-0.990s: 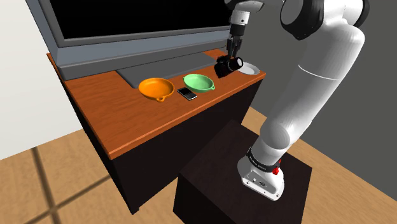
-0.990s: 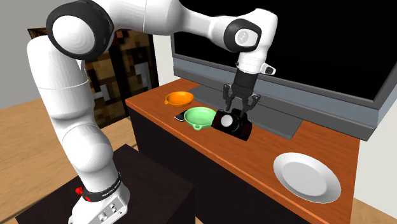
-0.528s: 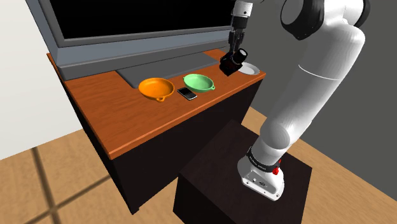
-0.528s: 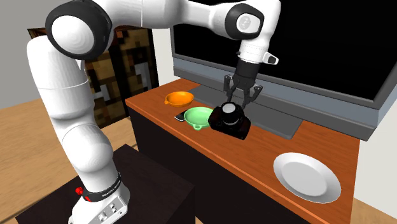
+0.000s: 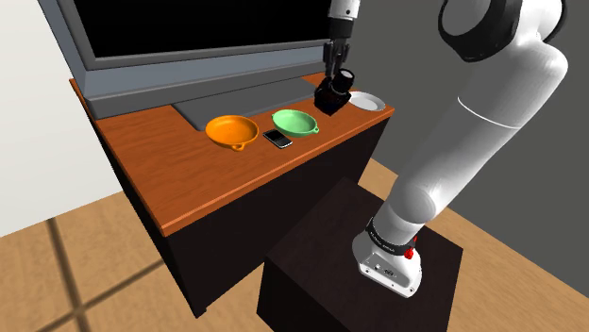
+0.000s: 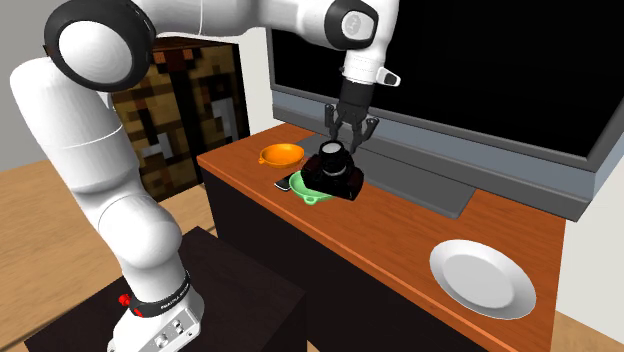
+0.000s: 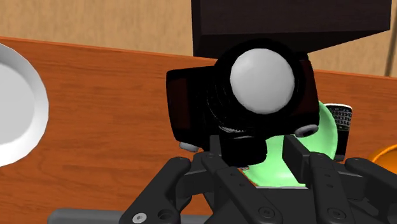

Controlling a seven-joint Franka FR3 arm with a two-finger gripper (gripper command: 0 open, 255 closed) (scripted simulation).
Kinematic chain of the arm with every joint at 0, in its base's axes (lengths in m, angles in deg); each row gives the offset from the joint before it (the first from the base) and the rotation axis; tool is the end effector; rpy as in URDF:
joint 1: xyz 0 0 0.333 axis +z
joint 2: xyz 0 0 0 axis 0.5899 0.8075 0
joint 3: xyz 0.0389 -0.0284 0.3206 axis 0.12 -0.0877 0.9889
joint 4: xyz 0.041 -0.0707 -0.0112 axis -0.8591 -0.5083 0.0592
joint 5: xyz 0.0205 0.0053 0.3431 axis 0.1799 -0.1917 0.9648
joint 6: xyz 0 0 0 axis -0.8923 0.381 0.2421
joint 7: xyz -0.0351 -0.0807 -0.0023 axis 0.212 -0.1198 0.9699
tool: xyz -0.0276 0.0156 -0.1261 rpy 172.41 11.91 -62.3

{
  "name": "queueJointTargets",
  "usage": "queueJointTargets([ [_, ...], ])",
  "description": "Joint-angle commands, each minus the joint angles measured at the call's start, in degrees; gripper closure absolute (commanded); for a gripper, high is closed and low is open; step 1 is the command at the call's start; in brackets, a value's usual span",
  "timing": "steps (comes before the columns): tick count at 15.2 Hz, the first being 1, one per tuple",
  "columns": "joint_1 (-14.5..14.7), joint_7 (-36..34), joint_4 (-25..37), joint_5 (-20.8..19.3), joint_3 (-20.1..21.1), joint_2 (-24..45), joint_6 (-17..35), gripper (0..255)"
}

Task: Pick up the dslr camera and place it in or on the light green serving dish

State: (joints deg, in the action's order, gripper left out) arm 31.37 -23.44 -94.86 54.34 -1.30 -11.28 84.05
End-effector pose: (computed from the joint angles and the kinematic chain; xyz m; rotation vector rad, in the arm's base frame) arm 0.4099 -0.2363 0.5432 -3.0192 0.0283 0.2318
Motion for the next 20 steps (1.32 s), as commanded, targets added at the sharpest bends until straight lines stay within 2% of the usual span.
queueJointTargets([
  [1,1.43,-3.20,-0.71,0.01,1.63,-1.61,-0.63,255],
  [7,5.30,-12.02,-2.05,1.08,6.49,-4.41,-1.65,255],
  [20,5.17,-11.54,-12.06,1.04,6.37,-4.40,8.36,255],
])
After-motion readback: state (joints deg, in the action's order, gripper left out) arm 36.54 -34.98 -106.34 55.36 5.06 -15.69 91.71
